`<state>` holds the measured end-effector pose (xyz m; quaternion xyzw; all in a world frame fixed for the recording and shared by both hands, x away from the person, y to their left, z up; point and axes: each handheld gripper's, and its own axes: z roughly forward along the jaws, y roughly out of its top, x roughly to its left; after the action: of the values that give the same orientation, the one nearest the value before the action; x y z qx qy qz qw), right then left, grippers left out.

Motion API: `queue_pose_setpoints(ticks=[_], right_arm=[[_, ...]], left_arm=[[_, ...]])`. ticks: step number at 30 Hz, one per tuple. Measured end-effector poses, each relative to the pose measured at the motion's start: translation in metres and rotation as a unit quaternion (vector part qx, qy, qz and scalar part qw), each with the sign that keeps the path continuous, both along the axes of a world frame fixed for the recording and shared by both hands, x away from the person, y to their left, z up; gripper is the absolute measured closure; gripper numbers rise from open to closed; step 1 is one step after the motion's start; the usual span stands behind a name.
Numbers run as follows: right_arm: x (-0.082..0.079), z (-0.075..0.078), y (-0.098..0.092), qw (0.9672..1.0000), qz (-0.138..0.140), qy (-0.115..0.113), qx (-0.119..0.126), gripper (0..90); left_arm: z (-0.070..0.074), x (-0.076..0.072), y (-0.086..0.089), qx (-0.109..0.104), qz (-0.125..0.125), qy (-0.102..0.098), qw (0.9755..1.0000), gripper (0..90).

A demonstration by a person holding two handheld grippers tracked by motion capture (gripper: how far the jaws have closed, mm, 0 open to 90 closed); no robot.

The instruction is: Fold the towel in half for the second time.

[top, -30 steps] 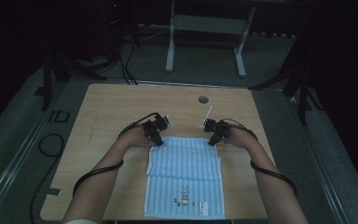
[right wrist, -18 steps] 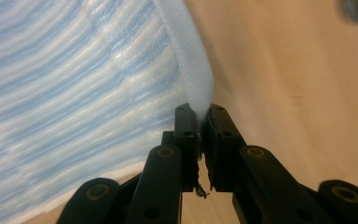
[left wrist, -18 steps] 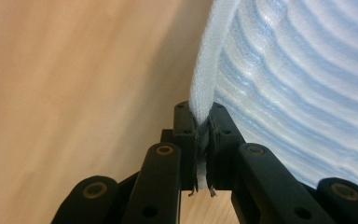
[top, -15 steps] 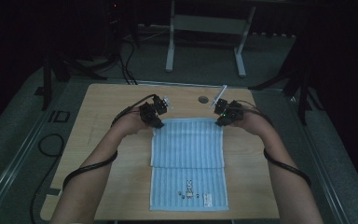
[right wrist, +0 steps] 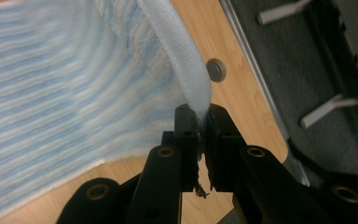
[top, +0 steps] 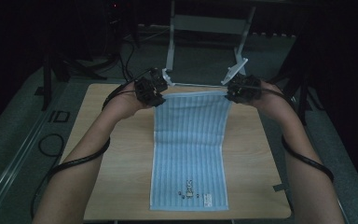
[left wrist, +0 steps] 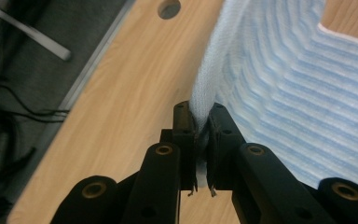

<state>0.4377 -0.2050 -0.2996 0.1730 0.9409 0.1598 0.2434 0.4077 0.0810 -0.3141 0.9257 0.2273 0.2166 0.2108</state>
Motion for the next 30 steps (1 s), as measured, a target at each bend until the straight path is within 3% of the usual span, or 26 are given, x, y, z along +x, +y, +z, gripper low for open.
queue_pose_setpoints(ticks=[3, 4, 5, 6, 8, 9, 11, 12, 13, 15, 17, 18, 20, 21, 22, 24, 25, 26, 27, 28, 29, 30], right_arm=[[-0.026, -0.009, -0.007, 0.9995, 0.03, 0.003, 0.008, 83.5], [-0.026, -0.009, -0.007, 0.9995, 0.03, 0.003, 0.008, 83.5], [-0.043, -0.021, -0.008, 0.999, 0.043, 0.008, -0.005, 83.5], [-0.043, -0.021, -0.008, 0.999, 0.043, 0.008, -0.005, 83.5], [-0.068, -0.043, -0.007, 0.9974, 0.065, 0.02, -0.025, 83.5], [-0.068, -0.043, -0.007, 0.9974, 0.065, 0.02, -0.025, 83.5], [-0.096, -0.066, -0.008, 0.9953, 0.085, 0.035, -0.032, 83.4], [-0.096, -0.066, -0.008, 0.9953, 0.085, 0.035, -0.032, 83.4], [-0.114, -0.084, -0.009, 0.9929, 0.101, 0.048, -0.042, 83.5], [-0.122, -0.092, -0.009, 0.9918, 0.105, 0.057, -0.043, 83.5], [-0.141, -0.119, -0.012, 0.9883, 0.115, 0.089, -0.046, 83.3], [-0.147, -0.127, -0.013, 0.9864, 0.12, 0.102, -0.047, 83.1], [-0.151, -0.134, -0.014, 0.9848, 0.124, 0.112, -0.047, 83.1], [-0.159, -0.146, -0.018, 0.9843, 0.117, 0.129, -0.029, 82.8], [-0.159, -0.146, -0.018, 0.9843, 0.117, 0.129, -0.029, 82.8], [-0.17, -0.156, -0.019, 0.9824, 0.12, 0.14, -0.029, 80.9], [-0.17, -0.156, -0.019, 0.9824, 0.12, 0.14, -0.029, 80.9], [-0.175, -0.16, -0.019, 0.9803, 0.121, 0.155, -0.022, 75.8], [-0.185, -0.167, -0.021, 0.974, 0.133, 0.182, -0.026, 68.4], [-0.189, -0.168, -0.021, 0.9728, 0.133, 0.188, -0.027, 65.9], [-0.192, -0.169, -0.023, 0.971, 0.133, 0.197, -0.025, 64.1], [-0.192, -0.169, -0.024, 0.9722, 0.132, 0.192, -0.023, 63.5]], left_arm=[[-0.006, -0.017, 0.004, -0.012, -0.013, 0.008, 0.9998, 82.9], [-0.011, -0.024, 0.004, -0.011, -0.023, 0.015, 0.9995, 82.9], [-0.017, -0.031, 0.003, -0.004, -0.033, 0.019, 0.9992, 82.6], [-0.025, -0.039, 0.003, -0.001, -0.041, 0.024, 0.9989, 82.6], [-0.042, -0.054, 0.003, 0.001, -0.057, 0.038, 0.9976, 82.6], [-0.051, -0.062, 0.003, 0.001, -0.063, 0.045, 0.997, 82.6], [-0.077, -0.084, 0.002, 0.007, -0.08, 0.06, 0.9949, 82.6], [-0.077, -0.084, 0.002, 0.007, -0.08, 0.06, 0.9949, 82.6], [-0.085, -0.091, 0.001, 0.008, -0.089, 0.068, 0.9937, 82.6], [-0.101, -0.105, -0.001, 0.01, -0.1, 0.078, 0.9919, 82.5], [-0.122, -0.124, -0.008, 0.014, -0.121, 0.1, 0.9874, 82.2], [-0.122, -0.124, -0.008, 0.014, -0.121, 0.1, 0.9874, 82.1], [-0.135, -0.135, -0.011, 0.017, -0.134, 0.115, 0.9841, 82.1], [-0.145, -0.145, -0.012, 0.019, -0.142, 0.127, 0.9815, 80.3], [-0.145, -0.145, -0.012, 0.019, -0.142, 0.127, 0.9815, 79.3], [-0.152, -0.153, -0.012, 0.017, -0.157, 0.15, 0.976, 77.8], [-0.152, -0.153, -0.012, 0.017, -0.157, 0.15, 0.976, 71.8], [-0.158, -0.16, -0.012, 0.025, -0.162, 0.168, 0.9721, 71.8], [-0.159, -0.163, -0.011, 0.022, -0.166, 0.179, 0.9695, 62.2], [-0.16, -0.165, -0.01, 0.023, -0.168, 0.186, 0.9677, 58.2], [-0.16, -0.166, -0.01, 0.027, -0.167, 0.184, 0.9682, 56.4], [-0.161, -0.167, -0.01, 0.032, -0.165, 0.181, 0.9691, 55.2]])
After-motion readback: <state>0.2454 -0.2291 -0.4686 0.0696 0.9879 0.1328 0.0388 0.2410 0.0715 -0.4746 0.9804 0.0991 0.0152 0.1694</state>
